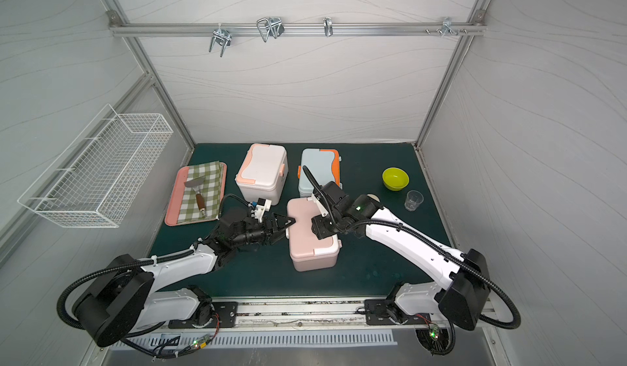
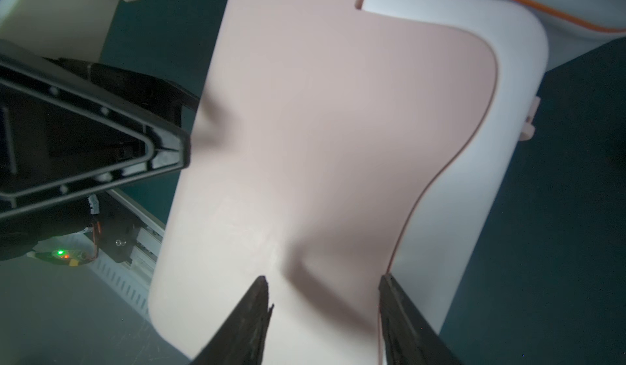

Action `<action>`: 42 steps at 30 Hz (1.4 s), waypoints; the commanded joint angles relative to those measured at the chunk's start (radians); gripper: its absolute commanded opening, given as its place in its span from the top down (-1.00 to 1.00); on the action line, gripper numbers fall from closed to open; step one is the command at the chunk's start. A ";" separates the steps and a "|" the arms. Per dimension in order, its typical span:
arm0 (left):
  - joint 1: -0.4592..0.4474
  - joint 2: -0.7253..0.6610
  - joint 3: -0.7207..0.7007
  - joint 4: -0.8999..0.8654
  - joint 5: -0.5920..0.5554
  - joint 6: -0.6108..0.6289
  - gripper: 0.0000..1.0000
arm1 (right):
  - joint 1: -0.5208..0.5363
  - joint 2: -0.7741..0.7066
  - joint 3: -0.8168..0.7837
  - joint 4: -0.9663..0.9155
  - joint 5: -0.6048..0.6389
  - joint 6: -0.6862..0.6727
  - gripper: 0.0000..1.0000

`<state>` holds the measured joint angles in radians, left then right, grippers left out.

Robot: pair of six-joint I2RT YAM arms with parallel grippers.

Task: Open first aid kits and take out gauze
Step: Open the fastener of the first aid kit.

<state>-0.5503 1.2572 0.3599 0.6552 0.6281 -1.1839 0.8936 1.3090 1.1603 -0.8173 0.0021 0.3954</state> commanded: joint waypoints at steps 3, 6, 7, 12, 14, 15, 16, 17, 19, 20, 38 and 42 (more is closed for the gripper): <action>-0.005 -0.013 0.005 0.166 0.081 -0.050 -0.63 | 0.025 0.072 -0.037 -0.034 -0.062 0.024 0.00; -0.002 -0.044 0.005 0.152 0.088 -0.047 -0.62 | 0.026 0.085 -0.047 -0.032 -0.058 0.029 0.00; 0.000 -0.052 0.004 0.151 0.090 -0.049 -0.62 | 0.025 0.089 -0.049 -0.032 -0.056 0.032 0.00; 0.021 -0.106 -0.014 0.143 0.093 -0.067 -0.63 | 0.025 0.116 -0.060 -0.036 -0.042 0.038 0.00; 0.029 -0.127 -0.021 0.133 0.094 -0.072 -0.62 | 0.025 0.126 -0.063 -0.040 -0.034 0.040 -0.01; 0.033 -0.136 -0.025 0.126 0.094 -0.074 -0.63 | 0.025 0.131 -0.063 -0.039 -0.032 0.041 -0.01; 0.037 -0.146 -0.028 0.120 0.094 -0.075 -0.63 | 0.025 0.136 -0.064 -0.040 -0.030 0.042 0.00; 0.043 -0.156 -0.034 0.115 0.095 -0.077 -0.62 | 0.025 0.140 -0.064 -0.039 -0.031 0.043 -0.01; 0.057 -0.176 -0.046 0.108 0.097 -0.083 -0.63 | 0.026 0.146 -0.067 -0.036 -0.029 0.044 -0.01; 0.064 -0.185 -0.054 0.102 0.098 -0.086 -0.63 | 0.024 0.148 -0.068 -0.035 -0.029 0.046 -0.01; 0.141 -0.382 -0.114 -0.113 0.094 -0.070 -0.69 | 0.025 0.177 -0.059 -0.020 -0.046 0.049 -0.08; 0.141 -0.344 -0.131 -0.095 0.098 -0.061 -0.77 | 0.043 0.134 -0.037 -0.020 -0.034 0.058 -0.12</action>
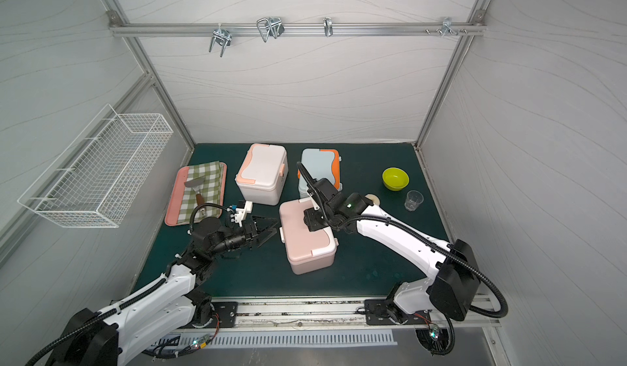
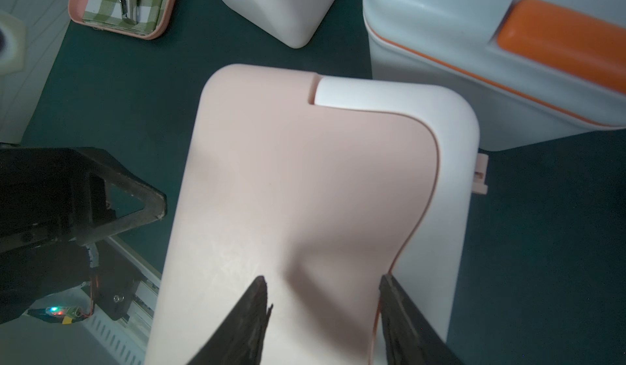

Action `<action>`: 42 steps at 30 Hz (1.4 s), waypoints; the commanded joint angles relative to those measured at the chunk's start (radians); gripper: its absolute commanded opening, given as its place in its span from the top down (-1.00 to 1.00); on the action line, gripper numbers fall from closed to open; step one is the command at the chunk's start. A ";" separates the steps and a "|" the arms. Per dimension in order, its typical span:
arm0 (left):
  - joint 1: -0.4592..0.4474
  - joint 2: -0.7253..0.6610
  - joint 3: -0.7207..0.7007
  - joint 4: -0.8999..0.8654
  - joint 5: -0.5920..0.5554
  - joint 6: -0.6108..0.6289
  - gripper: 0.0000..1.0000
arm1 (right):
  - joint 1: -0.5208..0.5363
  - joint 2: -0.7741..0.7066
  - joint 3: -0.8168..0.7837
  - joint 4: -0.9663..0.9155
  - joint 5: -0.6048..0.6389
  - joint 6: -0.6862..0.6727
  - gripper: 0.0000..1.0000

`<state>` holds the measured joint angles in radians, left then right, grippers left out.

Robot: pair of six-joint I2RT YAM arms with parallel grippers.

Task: Open first aid kits and take out gauze
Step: Open the fastener of the first aid kit.

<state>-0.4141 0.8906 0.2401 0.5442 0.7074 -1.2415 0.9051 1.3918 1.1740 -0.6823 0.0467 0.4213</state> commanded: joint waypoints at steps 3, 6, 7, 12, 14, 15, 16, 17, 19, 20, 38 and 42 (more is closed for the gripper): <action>0.002 0.089 -0.025 0.125 0.039 -0.032 -0.77 | 0.064 0.011 -0.007 -0.174 -0.060 0.029 -0.09; -0.022 0.135 -0.017 0.168 0.036 -0.031 -0.77 | 0.097 0.000 0.027 -0.196 -0.063 0.023 -0.03; -0.035 0.148 -0.011 0.171 0.030 -0.026 -0.78 | 0.103 0.001 0.027 -0.194 -0.072 0.023 0.00; -0.088 0.233 -0.001 0.258 0.008 -0.038 -0.78 | 0.128 0.016 -0.001 -0.189 -0.096 0.046 0.19; -0.094 0.261 0.004 0.301 0.014 -0.049 -0.77 | 0.135 0.025 -0.014 -0.186 -0.099 0.058 0.21; -0.097 0.272 0.008 0.322 0.017 -0.053 -0.76 | 0.136 0.028 -0.021 -0.185 -0.099 0.065 0.21; -0.102 0.278 0.012 0.337 0.022 -0.059 -0.76 | 0.136 0.032 -0.027 -0.185 -0.098 0.069 0.21; -0.106 0.281 0.018 0.353 0.028 -0.063 -0.75 | 0.136 0.037 -0.031 -0.188 -0.097 0.072 0.21; -0.110 0.273 0.022 0.371 0.036 -0.074 -0.74 | 0.136 0.049 -0.040 -0.192 -0.084 0.076 0.20; -0.111 0.261 0.022 0.373 0.038 -0.079 -0.73 | 0.136 0.055 -0.042 -0.194 -0.078 0.077 0.19; -0.084 0.042 -0.020 0.325 0.065 -0.149 -0.70 | 0.136 0.168 -0.085 -0.198 -0.010 0.087 0.19; -0.049 0.007 -0.033 0.322 0.079 -0.175 -0.69 | 0.136 0.177 -0.092 -0.205 0.008 0.089 0.19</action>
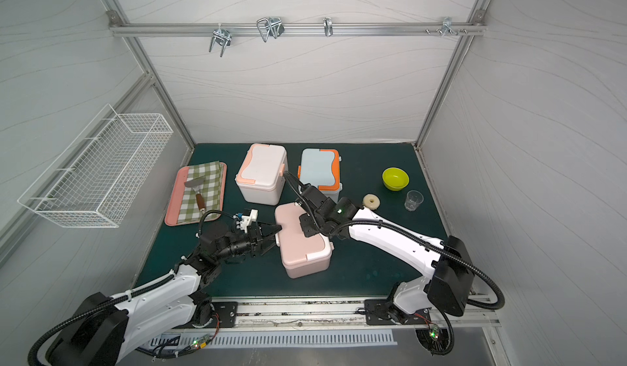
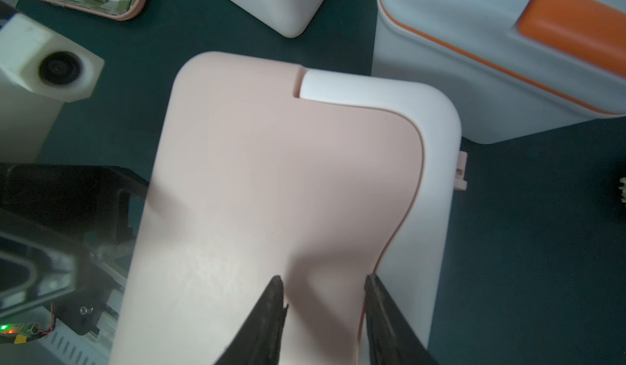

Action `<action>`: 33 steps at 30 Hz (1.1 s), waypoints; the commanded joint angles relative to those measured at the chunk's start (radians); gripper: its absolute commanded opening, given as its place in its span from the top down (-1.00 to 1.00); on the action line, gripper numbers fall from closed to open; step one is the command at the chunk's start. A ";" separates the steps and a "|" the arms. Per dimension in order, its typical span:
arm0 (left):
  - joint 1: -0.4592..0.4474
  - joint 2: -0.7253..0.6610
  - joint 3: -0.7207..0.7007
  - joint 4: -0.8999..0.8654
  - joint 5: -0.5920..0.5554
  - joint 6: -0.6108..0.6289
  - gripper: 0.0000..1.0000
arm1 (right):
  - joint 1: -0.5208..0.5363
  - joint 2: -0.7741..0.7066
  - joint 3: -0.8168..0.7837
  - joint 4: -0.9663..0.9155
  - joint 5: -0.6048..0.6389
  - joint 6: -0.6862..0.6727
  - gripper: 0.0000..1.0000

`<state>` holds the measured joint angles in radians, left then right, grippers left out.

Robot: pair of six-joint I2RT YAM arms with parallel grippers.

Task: Open first aid kits and take out gauze
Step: Open the fastener of the first aid kit.

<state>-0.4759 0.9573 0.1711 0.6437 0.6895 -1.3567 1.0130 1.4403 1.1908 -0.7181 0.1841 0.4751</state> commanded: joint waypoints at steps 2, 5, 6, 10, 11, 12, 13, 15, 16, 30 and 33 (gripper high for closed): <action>0.028 -0.085 0.027 0.210 0.102 -0.069 -0.69 | 0.028 0.131 -0.112 -0.169 -0.124 0.037 0.19; 0.042 -0.132 0.019 0.176 0.104 -0.076 -0.68 | 0.028 0.139 -0.117 -0.169 -0.121 0.039 0.19; 0.045 -0.147 0.017 0.163 0.104 -0.076 -0.69 | 0.027 0.142 -0.118 -0.168 -0.120 0.040 0.19; 0.055 -0.210 0.008 0.102 0.098 -0.076 -0.68 | 0.028 0.149 -0.127 -0.162 -0.117 0.044 0.19; 0.057 -0.226 0.006 0.087 0.097 -0.076 -0.68 | 0.029 0.152 -0.129 -0.159 -0.117 0.045 0.19; 0.061 -0.240 0.002 0.072 0.096 -0.076 -0.68 | 0.027 0.153 -0.131 -0.158 -0.118 0.045 0.19; 0.063 -0.254 0.000 0.058 0.094 -0.075 -0.68 | 0.028 0.155 -0.131 -0.157 -0.117 0.046 0.19; 0.069 -0.279 -0.007 0.029 0.091 -0.074 -0.67 | 0.028 0.155 -0.132 -0.154 -0.119 0.047 0.20; 0.071 -0.290 -0.008 0.015 0.090 -0.072 -0.67 | 0.028 0.154 -0.132 -0.155 -0.120 0.046 0.20; 0.083 -0.392 0.164 -0.812 -0.034 0.245 -0.80 | 0.027 0.029 0.093 -0.226 -0.092 0.007 -0.31; 0.082 -0.377 0.240 -1.007 -0.084 0.332 -0.79 | 0.018 -0.024 0.108 -0.223 -0.084 0.000 -0.54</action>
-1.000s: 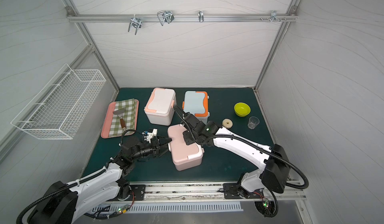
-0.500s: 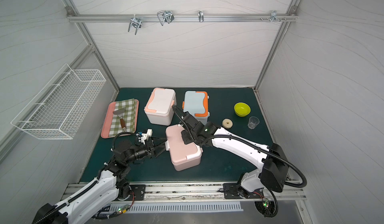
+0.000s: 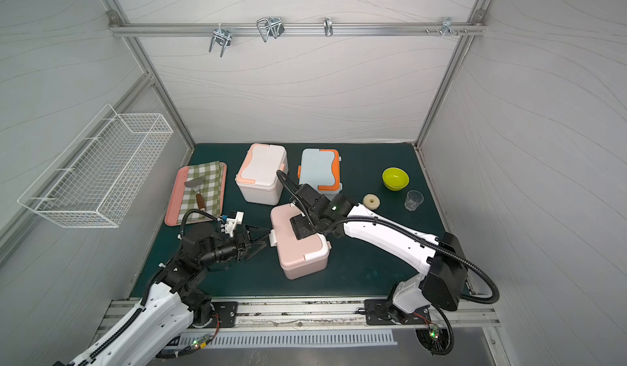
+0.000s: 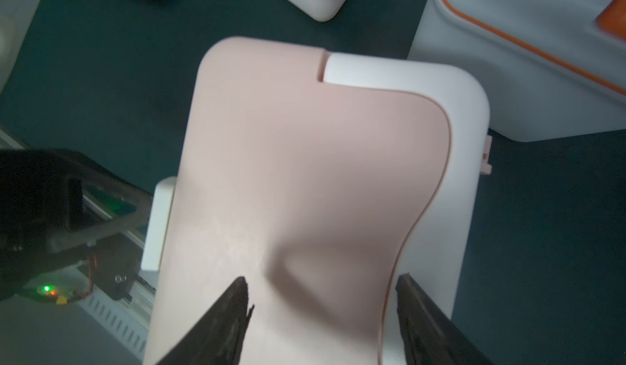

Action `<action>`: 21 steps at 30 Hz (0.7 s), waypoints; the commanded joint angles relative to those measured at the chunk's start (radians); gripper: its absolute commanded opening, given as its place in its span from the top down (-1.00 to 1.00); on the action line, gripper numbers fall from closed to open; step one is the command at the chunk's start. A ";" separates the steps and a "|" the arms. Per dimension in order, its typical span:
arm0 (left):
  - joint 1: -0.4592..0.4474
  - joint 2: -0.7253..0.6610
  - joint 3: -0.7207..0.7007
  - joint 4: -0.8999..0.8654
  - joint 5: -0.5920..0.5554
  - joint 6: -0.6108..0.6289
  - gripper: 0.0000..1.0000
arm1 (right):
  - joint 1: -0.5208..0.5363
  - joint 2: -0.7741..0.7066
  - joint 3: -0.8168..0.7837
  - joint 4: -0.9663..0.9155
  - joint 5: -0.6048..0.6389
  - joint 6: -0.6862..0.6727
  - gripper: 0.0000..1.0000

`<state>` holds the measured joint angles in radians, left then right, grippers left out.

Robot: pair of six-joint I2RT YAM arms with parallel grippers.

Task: Open first aid kits and take out gauze
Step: Open the fastener of the first aid kit.

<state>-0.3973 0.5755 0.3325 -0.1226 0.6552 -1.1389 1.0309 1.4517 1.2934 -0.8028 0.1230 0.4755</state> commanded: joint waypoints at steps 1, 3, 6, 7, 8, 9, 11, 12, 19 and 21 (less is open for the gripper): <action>0.003 0.010 0.102 -0.291 -0.060 0.136 -0.78 | -0.006 -0.056 -0.001 -0.136 -0.025 -0.001 -0.61; -0.002 0.026 0.152 -0.384 -0.089 0.177 -0.76 | -0.023 -0.094 -0.024 -0.129 -0.021 -0.003 -0.71; -0.044 0.061 0.220 -0.477 -0.149 0.224 -0.74 | -0.063 -0.159 -0.088 -0.106 -0.033 -0.008 -0.83; -0.072 0.080 0.239 -0.491 -0.174 0.229 -0.74 | -0.079 -0.179 -0.115 -0.095 -0.046 -0.012 -0.86; -0.101 0.098 0.254 -0.498 -0.202 0.234 -0.73 | -0.095 -0.196 -0.135 -0.087 -0.057 -0.015 -0.88; -0.140 0.127 0.273 -0.500 -0.229 0.237 -0.73 | -0.111 -0.211 -0.157 -0.080 -0.070 -0.017 -0.88; -0.217 0.189 0.309 -0.494 -0.287 0.238 -0.72 | -0.132 -0.236 -0.187 -0.070 -0.086 -0.023 -0.89; -0.256 0.222 0.335 -0.503 -0.324 0.243 -0.72 | -0.138 -0.244 -0.200 -0.066 -0.094 -0.024 -0.89; -0.333 0.367 0.448 -0.592 -0.474 0.293 -0.68 | -0.144 -0.266 -0.241 -0.047 -0.132 -0.038 -0.90; -0.332 0.370 0.451 -0.598 -0.484 0.295 -0.65 | -0.143 -0.269 -0.247 -0.044 -0.138 -0.041 -0.90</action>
<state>-0.7242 0.9401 0.7441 -0.6582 0.2607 -0.8780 0.8898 1.2083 1.0557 -0.8536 0.0128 0.4480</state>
